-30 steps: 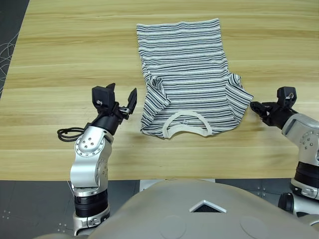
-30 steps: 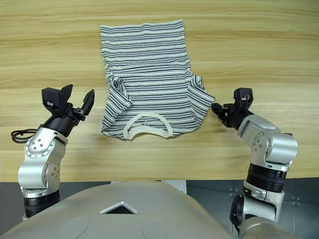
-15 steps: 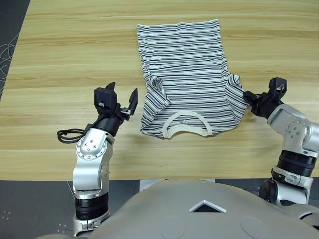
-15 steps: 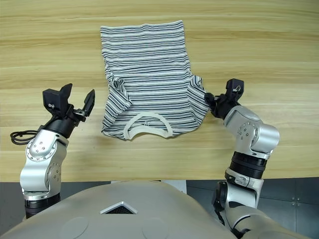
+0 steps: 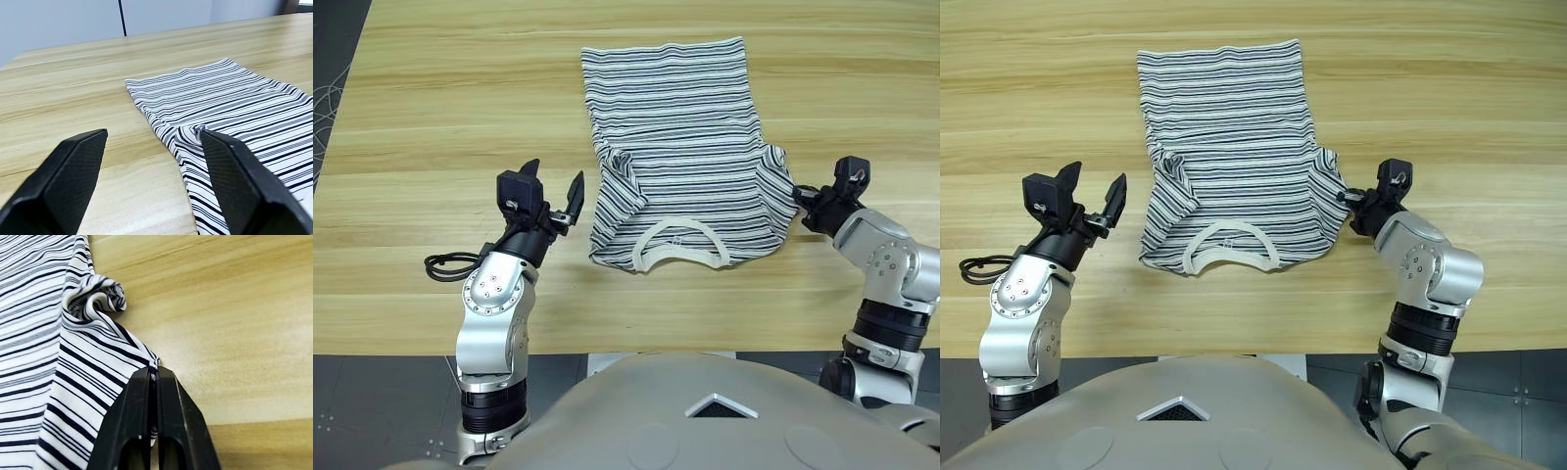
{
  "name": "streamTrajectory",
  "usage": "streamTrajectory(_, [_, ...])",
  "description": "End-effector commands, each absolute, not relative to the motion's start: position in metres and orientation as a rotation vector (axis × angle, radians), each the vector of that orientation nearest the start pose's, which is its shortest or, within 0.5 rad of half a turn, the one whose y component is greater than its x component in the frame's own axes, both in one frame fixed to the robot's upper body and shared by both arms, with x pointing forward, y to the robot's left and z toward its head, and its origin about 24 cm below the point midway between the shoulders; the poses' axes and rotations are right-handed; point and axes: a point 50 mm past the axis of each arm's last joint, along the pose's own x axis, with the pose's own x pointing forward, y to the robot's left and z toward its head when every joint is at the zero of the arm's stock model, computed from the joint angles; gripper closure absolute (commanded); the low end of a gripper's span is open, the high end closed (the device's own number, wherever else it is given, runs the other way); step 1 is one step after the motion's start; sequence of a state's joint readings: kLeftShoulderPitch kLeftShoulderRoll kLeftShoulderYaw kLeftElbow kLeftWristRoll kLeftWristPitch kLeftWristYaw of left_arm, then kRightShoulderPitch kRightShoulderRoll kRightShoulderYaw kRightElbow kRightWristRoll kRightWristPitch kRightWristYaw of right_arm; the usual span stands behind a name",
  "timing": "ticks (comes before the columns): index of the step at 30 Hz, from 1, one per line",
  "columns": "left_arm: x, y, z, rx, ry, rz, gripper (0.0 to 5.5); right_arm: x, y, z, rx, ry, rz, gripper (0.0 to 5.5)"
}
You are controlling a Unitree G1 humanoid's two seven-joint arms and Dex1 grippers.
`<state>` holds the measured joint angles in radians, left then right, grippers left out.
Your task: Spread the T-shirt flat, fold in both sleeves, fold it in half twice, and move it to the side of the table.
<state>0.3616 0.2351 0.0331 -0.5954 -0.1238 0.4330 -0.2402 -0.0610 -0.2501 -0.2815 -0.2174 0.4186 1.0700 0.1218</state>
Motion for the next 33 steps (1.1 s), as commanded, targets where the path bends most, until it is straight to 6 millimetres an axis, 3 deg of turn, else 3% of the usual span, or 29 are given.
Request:
streamTrajectory(1, [0.179,0.181,0.071,0.115,0.197,-0.206,1.96,0.234,-0.216,0.045,0.256,0.652,0.060,5.38])
streamTrajectory(8, [0.180,0.181,0.071,0.118,0.194,-0.206,1.96,0.233,-0.210,0.056,0.224,0.605,0.096,5.38])
streamTrajectory(24, [0.182,0.177,0.071,0.121,0.188,-0.215,1.96,0.226,-0.164,0.062,0.130,0.567,0.298,5.38])
streamTrajectory(33, [0.183,0.175,0.070,0.120,0.183,-0.218,1.96,0.215,-0.145,0.049,0.077,0.623,0.369,5.38])
